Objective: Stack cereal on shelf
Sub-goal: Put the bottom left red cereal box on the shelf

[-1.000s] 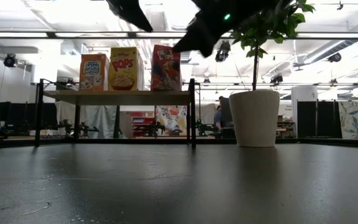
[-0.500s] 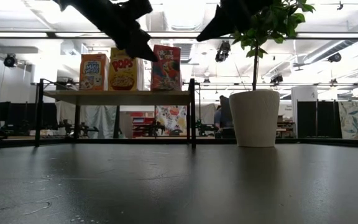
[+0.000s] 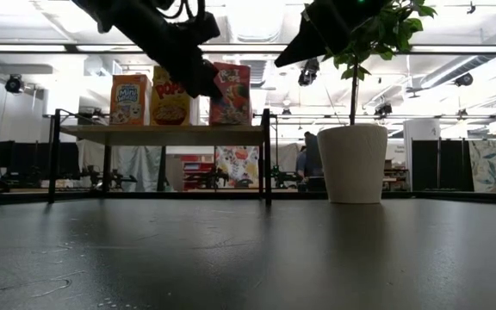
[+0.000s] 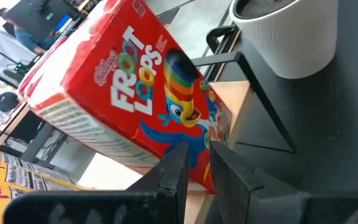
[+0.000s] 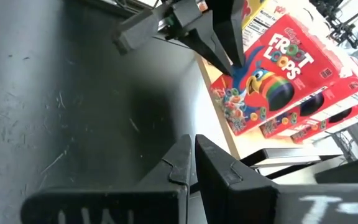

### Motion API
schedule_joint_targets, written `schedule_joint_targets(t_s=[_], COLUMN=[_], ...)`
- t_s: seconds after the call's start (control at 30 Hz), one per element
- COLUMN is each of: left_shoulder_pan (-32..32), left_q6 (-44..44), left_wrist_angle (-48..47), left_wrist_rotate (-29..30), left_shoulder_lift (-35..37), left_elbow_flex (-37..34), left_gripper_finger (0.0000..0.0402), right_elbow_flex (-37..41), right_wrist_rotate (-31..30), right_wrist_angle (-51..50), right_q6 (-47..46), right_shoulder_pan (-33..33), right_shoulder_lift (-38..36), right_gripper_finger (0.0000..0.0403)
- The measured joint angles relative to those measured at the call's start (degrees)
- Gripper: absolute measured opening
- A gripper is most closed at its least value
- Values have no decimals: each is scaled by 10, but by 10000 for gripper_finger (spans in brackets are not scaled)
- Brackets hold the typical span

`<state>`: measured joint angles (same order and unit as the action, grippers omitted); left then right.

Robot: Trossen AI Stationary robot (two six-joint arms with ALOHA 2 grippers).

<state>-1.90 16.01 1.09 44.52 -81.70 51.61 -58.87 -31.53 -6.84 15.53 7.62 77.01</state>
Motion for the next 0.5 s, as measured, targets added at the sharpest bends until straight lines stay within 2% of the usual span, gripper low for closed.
schedule_joint_targets(t_s=[0.5], left_shoulder_pan=[-17], left_q6=[1], left_wrist_angle=[3], left_wrist_rotate=[0], left_shoulder_lift=[-7], left_elbow_flex=[0], left_gripper_finger=[49], right_elbow_flex=[2], right_wrist_rotate=[0], right_wrist_angle=[0], right_q6=[-5], right_shoulder_pan=[0], right_shoulder_lift=[0], right_gripper_finger=[12])
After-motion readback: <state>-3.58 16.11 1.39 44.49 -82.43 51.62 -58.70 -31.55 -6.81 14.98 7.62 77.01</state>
